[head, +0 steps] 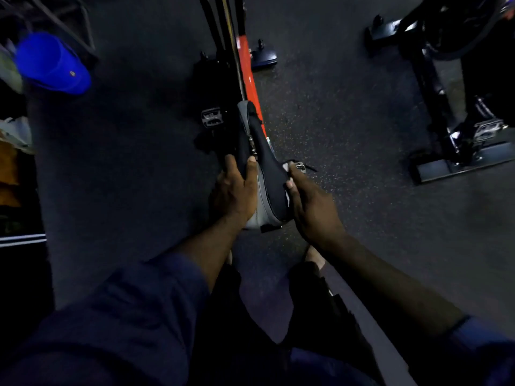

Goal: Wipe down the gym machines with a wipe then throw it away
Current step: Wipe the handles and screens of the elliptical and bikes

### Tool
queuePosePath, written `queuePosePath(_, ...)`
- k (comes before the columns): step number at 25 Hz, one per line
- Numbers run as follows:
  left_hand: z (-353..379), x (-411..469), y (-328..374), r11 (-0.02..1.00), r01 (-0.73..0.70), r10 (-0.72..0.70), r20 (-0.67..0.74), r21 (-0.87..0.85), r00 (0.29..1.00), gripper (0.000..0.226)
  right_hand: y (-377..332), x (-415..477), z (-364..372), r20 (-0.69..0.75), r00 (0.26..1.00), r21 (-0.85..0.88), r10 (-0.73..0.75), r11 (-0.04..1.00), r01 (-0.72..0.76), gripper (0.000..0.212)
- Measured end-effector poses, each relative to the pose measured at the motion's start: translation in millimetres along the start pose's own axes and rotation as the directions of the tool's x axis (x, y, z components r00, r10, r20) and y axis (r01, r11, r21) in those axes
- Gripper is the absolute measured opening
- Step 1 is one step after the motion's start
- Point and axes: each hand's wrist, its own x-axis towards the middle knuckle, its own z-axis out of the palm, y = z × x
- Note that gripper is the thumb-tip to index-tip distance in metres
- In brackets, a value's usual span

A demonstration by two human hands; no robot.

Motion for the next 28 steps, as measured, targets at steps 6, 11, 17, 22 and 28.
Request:
queuePosePath(6, -14, 3, -7, 0.990, 0.037, 0.003, 0.280, -0.138, 0.960, 0.070, -22, -83, 4, -0.012, 0.998, -0.352, 0.060, 0.934, -0.060, 0.073)
queuePosePath(11, -64, 22, -36, 0.809, 0.216, 0.059, 0.441, -0.547, 0.896, 0.046, -75, -30, -7, -0.116, 0.993, -0.392, -0.007, 0.919, -0.039, 0.041)
queuePosePath(17, -74, 42, -49, 0.657, 0.431, -0.007, 0.567, -0.618, 0.824, 0.060, -81, 70, 39, 0.248, 0.904, -0.440, -0.349, 0.791, 0.426, 0.041)
queuePosePath(22, -69, 46, -46, 0.634, 0.450, -0.029, 0.562, -0.629, 0.827, 0.073, -68, 40, 28, 0.548, 0.713, -0.422, -0.438, 0.591, 0.687, 0.051)
queuePosePath(28, -57, 62, -41, 0.588, 0.453, -0.017, 0.550, -0.670, 0.835, 0.065, -74, 142, 21, 0.531, 0.733, -0.500, -0.426, 0.541, 0.676, 0.048)
